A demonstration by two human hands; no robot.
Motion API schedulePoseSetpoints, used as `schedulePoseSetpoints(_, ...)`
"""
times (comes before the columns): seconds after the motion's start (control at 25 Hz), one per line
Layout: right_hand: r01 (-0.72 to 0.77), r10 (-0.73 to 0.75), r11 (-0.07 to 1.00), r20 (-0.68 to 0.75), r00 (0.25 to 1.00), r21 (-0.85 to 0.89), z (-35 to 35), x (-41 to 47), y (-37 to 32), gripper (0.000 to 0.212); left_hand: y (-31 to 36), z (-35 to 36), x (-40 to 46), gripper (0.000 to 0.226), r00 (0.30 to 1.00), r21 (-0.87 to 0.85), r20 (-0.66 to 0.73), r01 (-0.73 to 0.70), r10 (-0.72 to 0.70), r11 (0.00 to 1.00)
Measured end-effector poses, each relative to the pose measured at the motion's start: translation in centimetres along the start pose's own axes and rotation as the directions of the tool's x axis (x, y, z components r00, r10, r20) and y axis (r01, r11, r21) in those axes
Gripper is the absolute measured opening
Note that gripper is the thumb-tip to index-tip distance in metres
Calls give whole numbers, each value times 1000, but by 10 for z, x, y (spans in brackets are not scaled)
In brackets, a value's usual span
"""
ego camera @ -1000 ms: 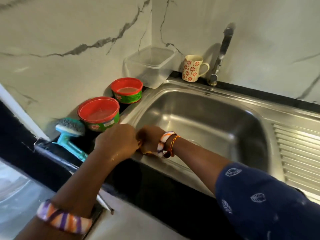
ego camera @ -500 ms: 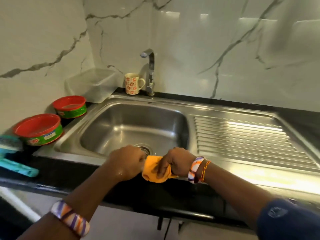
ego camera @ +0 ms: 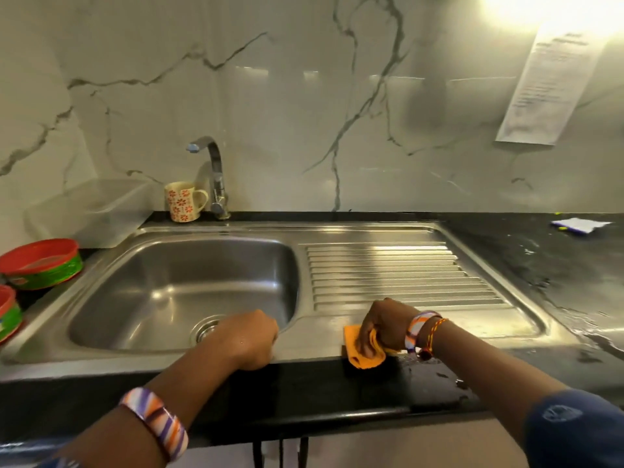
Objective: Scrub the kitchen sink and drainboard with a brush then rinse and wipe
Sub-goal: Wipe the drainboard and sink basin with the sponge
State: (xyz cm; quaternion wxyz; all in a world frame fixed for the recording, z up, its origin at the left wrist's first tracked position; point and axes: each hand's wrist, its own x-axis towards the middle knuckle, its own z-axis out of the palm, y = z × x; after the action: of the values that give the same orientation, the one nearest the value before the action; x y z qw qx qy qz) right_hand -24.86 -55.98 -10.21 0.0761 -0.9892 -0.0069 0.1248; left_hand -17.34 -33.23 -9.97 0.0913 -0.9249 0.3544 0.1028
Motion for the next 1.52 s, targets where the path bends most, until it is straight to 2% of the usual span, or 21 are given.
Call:
schedulePoseSetpoints(0.12,-143,145,986,24,989,-81,-8,-12,14,33,2,-8,5,26,994,32,108,-23,20,999)
schedulePoseSetpoints(0.24,-270,291,913,26,956,-305,-20,-18,25,27,-2,-17,9,28,974,-7,216,-71,71,997)
schedulePoseSetpoints(0.36,-319,347,835,-22,938,-448,-39,-17,26,26,-13,-34,7,28,974,-133,188,-104,128,986)
schedulePoseSetpoints(0.44,-335,334,861,-70,940,-384,-56,-12,19,26,-22,-46,5,29,980,-196,140,-115,144,974)
schedulePoseSetpoints(0.52,-295,268,922,-135,954,-249,-78,3,4,24,-36,-56,4,31,985,-255,90,-123,150,959)
schedulePoseSetpoints(0.64,-106,99,994,-276,956,-10,-111,43,-35,22,-69,-67,5,35,991,-407,-32,-131,129,904)
schedulePoseSetpoints(0.72,84,8,969,-370,929,232,-127,81,-74,25,-102,-68,6,37,993,-609,-104,-102,49,786)
schedulePoseSetpoints(0.76,179,-16,899,-379,925,399,-132,103,-94,24,-120,-67,6,36,993,-729,-117,-73,-19,681)
schedulePoseSetpoints(0.84,285,-47,702,-357,933,652,-140,148,-139,20,-156,-62,4,27,977,-912,-97,-12,-188,409)
schedulePoseSetpoints(0.88,313,-67,603,-344,937,734,-144,175,-165,19,-178,-60,2,22,958,-970,-62,8,-278,243)
schedulePoseSetpoints(0.96,285,-52,412,-290,956,865,-146,221,-211,16,-219,-54,-3,19,928,-995,27,-13,-371,-104)
schedulePoseSetpoints(1.0,227,-43,312,-225,973,922,-145,244,-233,19,-241,-52,-6,18,919,-970,52,-47,-390,-239)
schedulePoseSetpoints(1.08,93,-58,139,-86,995,986,-135,289,-275,10,-279,-45,-11,17,889,-898,76,-136,-452,-419)
schedulePoseSetpoints(1.12,29,-77,106,-20,997,994,-129,308,-293,11,-296,-42,-12,16,862,-858,102,-177,-496,-483)
schedulePoseSetpoints(1.2,-35,-125,92,46,991,995,-124,341,-322,34,-329,-39,-12,14,792,-802,166,-238,-587,-548)
schedulePoseSetpoints(1.32,-65,-202,20,68,977,998,-137,378,-352,15,-376,-46,2,7,712,-807,205,-266,-672,-528)
schedulePoseSetpoints(1.36,-57,-184,35,62,981,998,-143,393,-357,12,-390,-51,12,6,694,-828,214,-244,-687,-505)
schedulePoseSetpoints(1.44,-18,-116,146,35,993,989,-158,423,-363,13,-414,-65,35,6,678,-880,201,-192,-707,-434)
schedulePoseSetpoints(1.52,47,-92,270,-23,995,962,-176,451,-367,20,-434,-79,63,18,678,-907,182,-165,-713,-388)
